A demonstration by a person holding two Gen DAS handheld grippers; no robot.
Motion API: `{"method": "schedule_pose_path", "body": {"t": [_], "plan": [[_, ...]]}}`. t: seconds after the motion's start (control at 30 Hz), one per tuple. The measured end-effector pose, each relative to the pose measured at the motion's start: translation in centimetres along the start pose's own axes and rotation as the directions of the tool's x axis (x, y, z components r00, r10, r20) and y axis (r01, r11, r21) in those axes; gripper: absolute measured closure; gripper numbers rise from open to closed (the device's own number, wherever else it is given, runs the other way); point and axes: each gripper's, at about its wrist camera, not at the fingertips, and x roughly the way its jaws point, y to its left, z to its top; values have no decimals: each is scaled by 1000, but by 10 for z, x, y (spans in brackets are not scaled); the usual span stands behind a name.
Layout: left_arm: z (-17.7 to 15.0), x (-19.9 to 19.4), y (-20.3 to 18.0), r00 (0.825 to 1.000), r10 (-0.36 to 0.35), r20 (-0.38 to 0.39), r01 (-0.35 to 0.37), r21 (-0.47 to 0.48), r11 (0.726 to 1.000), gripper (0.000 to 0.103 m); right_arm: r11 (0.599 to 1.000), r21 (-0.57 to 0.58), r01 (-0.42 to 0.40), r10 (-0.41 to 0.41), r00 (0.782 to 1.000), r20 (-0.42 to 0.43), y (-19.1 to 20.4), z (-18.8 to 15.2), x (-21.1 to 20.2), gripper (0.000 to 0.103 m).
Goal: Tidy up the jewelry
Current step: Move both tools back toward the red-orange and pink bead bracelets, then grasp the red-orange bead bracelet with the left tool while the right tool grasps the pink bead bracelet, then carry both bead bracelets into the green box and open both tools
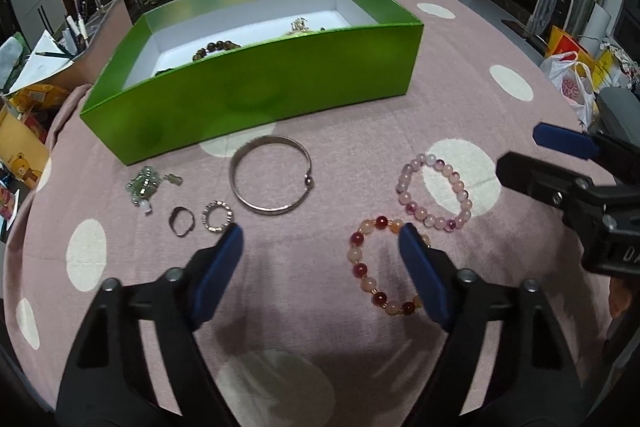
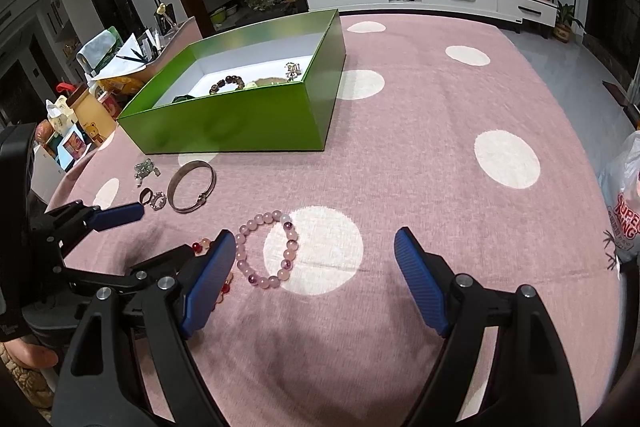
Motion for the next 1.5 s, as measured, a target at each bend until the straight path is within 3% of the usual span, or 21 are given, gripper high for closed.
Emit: {"method": "schedule_pose_path", "body": {"t": [0.37,0.5,0.73,0.8,0.87,1.17,1.5], "plan": [[-6,16,-7,998,-55,-38,56,45,997,59,993,-118,-1,-6,998,-59,15,-3,28,48],[-8,18,-10,998,-55,-28,56,61,997,59,988,-152,1,-12,997,-72,20,-3,36,51],[-12,16,-15,997,-80,-15,81,89,993,76,972,-234,27,-48,995,-85,33,-6,49,74],[-12,16,-14,996,-83,-13,84,83,993,91,968,-250,33,-53,996,-75,35,-6,50,85],[-11,16,-12,996,-89,-15,90,73,993,95,968,-250,34,-54,996,-70,36,-6,51,93],[-8,13,8,988,-155,-16,155,-18,988,96,973,-227,28,-35,999,-28,37,-2,38,96],[-1,-21,31,980,-192,53,197,-90,976,96,974,-224,47,-30,997,76,44,14,0,96]]}}
